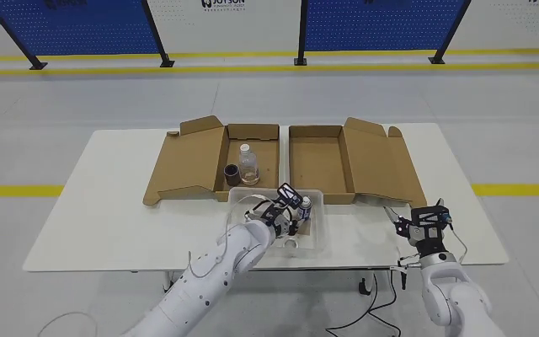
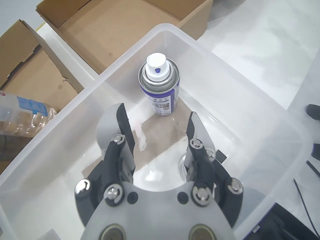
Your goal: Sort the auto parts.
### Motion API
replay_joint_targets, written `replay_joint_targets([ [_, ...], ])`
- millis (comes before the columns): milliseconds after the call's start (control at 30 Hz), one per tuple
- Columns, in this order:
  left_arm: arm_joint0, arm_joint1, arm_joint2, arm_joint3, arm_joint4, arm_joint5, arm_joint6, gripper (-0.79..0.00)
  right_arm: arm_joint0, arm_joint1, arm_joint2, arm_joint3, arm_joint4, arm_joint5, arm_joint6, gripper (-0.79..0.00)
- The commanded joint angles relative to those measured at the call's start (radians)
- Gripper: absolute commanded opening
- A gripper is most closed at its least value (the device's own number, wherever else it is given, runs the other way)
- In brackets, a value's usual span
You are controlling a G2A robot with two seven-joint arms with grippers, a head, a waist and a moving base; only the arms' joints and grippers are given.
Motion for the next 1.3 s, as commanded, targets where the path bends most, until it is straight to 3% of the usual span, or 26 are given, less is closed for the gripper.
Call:
replay_joint_targets([
  [0,-0.015,-0.007,0.01,0.026,-0.003,0.004,0.007,-0.302,0.0,0.0,0.0,0.0,0.0,0.0,0.0,0.0],
  [167,-0.046,-0.024,0.028,0.078,-0.016,0.015,0.013,-0.249,0.0,0.0,0.0,0.0,0.0,0.0,0.0,0.0],
  [667,-0.093,-0.065,0.06,0.15,-0.08,0.016,0.014,-0.225,0.0,0.0,0.0,0.0,0.0,0.0,0.0,0.0],
  [900,-0.091,-0.075,0.047,0.169,-0.127,0.017,0.034,-0.175,0.0,0.0,0.0,0.0,0.0,0.0,0.0,0.0],
  [1267,-0.094,-0.086,0.02,0.187,-0.163,0.025,0.084,-0.172,0.0,0.0,0.0,0.0,0.0,0.0,0.0,0.0],
])
